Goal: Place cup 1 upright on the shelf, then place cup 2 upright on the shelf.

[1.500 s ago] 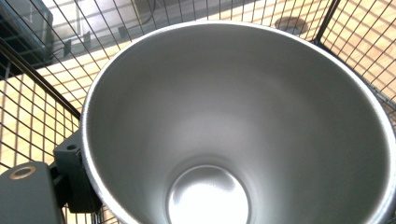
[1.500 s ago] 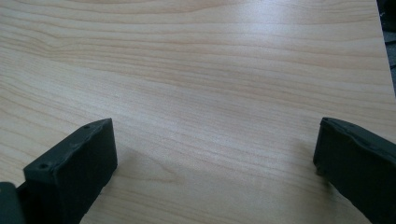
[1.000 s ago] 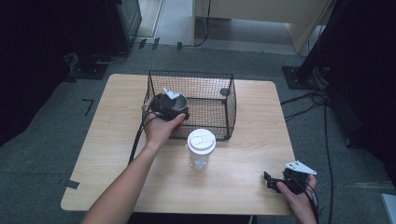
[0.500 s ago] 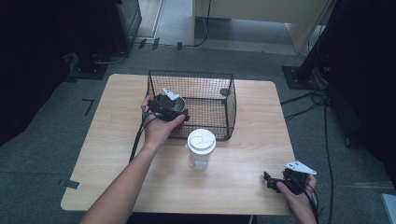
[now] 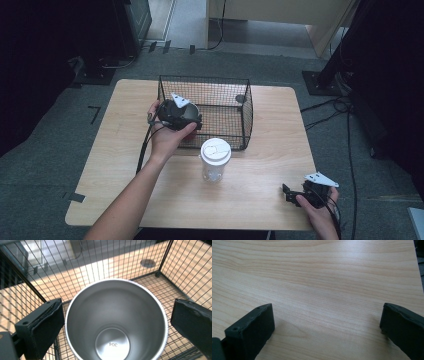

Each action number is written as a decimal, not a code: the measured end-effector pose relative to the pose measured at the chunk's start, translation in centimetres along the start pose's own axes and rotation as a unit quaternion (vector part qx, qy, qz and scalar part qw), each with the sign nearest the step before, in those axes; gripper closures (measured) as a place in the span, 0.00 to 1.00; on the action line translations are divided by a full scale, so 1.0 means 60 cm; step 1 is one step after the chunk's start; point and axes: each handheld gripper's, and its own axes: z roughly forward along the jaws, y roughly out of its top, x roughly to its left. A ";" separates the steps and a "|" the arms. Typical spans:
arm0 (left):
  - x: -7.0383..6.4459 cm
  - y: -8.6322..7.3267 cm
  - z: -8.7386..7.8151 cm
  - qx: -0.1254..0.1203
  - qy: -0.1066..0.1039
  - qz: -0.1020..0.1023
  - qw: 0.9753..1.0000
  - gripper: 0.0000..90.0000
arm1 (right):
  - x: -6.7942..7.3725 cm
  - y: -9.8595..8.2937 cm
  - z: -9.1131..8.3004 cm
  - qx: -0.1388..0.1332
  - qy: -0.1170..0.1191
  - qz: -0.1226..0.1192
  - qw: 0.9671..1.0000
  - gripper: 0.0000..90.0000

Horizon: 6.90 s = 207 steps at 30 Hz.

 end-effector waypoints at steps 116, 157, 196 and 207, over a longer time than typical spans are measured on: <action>0.222 -0.387 -0.172 0.103 0.046 -0.068 0.991 0.00 | 0.015 0.002 -0.011 0.000 -0.071 0.017 0.997 0.00; 0.221 -0.384 -0.169 0.104 0.048 -0.074 0.991 0.00 | 0.201 0.124 -0.066 -0.078 0.050 -0.069 0.993 0.00; 0.221 -0.384 -0.169 0.103 0.045 -0.074 0.991 0.00 | 0.306 0.160 -0.042 -0.106 0.158 -0.092 0.977 0.00; 0.221 -0.384 -0.169 0.103 0.043 -0.072 0.991 0.00 | 0.329 0.166 -0.025 -0.104 0.178 -0.091 0.974 0.01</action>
